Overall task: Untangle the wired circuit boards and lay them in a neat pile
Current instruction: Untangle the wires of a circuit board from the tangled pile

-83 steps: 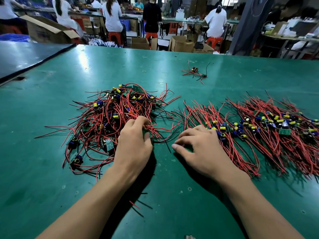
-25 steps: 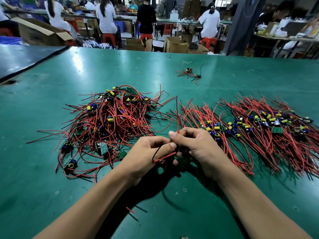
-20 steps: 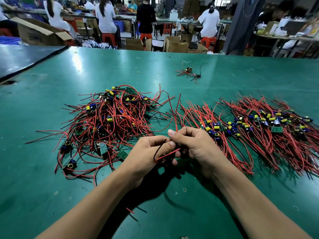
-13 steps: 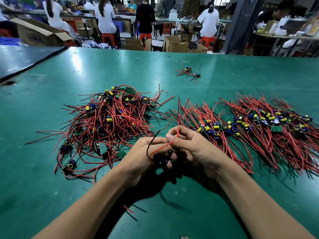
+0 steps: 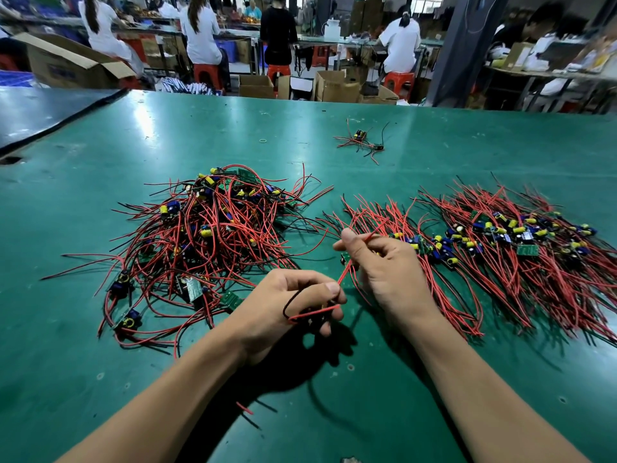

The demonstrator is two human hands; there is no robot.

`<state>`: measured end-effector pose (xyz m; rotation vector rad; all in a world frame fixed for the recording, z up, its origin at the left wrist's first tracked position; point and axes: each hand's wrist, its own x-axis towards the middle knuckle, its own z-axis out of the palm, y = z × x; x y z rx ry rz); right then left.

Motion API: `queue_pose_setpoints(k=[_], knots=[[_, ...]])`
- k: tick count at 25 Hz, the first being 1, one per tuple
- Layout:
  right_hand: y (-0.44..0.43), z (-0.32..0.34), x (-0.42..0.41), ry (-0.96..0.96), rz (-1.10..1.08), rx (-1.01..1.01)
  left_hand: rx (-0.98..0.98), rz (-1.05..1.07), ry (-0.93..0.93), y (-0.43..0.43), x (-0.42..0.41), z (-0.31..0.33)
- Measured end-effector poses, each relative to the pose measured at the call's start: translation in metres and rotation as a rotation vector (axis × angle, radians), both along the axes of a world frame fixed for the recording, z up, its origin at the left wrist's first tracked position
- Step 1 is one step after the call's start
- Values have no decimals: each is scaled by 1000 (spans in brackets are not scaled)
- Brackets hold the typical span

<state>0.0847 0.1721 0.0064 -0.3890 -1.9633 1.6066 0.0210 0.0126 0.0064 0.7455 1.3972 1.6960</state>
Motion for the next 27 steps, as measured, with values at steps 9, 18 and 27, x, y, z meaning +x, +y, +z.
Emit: queue_pose_setpoints(k=[9, 18, 27], knots=[[-4, 0, 0, -145, 45, -273, -58, 126, 175, 3, 1, -4], [-16, 4, 7, -155, 364, -392, -61, 235, 237, 3, -4, -10], [-14, -1, 1, -123, 135, -204, -85, 248, 262, 2, -5, -1]])
